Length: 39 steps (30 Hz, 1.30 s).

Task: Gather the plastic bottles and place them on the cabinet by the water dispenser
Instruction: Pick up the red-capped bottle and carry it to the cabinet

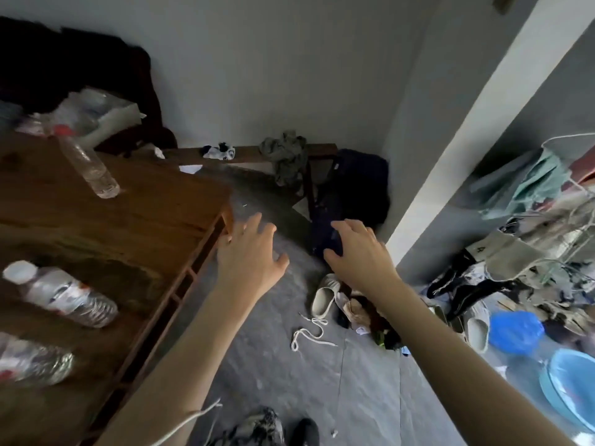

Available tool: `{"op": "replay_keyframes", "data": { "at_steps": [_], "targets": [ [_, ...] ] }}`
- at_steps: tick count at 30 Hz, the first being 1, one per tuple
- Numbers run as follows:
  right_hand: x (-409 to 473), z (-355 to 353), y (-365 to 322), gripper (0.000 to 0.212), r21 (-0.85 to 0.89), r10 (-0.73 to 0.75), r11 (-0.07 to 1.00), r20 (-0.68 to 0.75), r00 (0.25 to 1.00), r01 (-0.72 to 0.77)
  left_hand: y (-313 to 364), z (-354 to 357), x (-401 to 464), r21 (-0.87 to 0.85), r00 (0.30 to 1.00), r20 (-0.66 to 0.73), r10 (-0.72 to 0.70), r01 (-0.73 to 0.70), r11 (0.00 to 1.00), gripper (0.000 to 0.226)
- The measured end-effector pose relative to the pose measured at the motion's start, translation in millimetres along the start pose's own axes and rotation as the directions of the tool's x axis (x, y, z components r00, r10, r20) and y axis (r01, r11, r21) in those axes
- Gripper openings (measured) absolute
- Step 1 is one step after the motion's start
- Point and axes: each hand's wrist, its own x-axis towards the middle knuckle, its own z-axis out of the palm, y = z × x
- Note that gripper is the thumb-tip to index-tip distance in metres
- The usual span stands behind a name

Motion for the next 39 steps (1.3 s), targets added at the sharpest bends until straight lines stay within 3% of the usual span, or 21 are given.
{"op": "replay_keyframes", "data": {
  "at_steps": [10, 23, 31, 39],
  "targets": [
    [121.5, 12.6, -36.5, 0.059, -0.008, -0.234, 0.972, 0.113, 0.966, 0.236, -41.8, 9.4, 82.1, 0.029, 0.977, 0.026, -0.212, 0.211, 0.977, 0.063],
    [301.9, 42.9, -139.7, 0.057, -0.053, -0.369, 0.92, 0.218, 0.904, 0.388, -160.0, 11.2, 219.3, -0.093, 0.911, 0.105, -0.398, 0.408, 0.908, 0.064],
    [350.2, 88.7, -235.0, 0.048, 0.026, -0.506, 0.849, 0.328, 0.798, 0.528, -230.1, 10.7, 218.2, -0.163, 0.792, 0.135, -0.595, 0.61, 0.776, 0.061],
    [389.3, 134.6, -312.5, 0.057, 0.11, -0.667, 0.71, 0.423, 0.613, 0.696, -284.6, 26.0, 210.3, -0.176, 0.622, 0.211, -0.754, 0.783, 0.596, 0.065]
  ]
}}
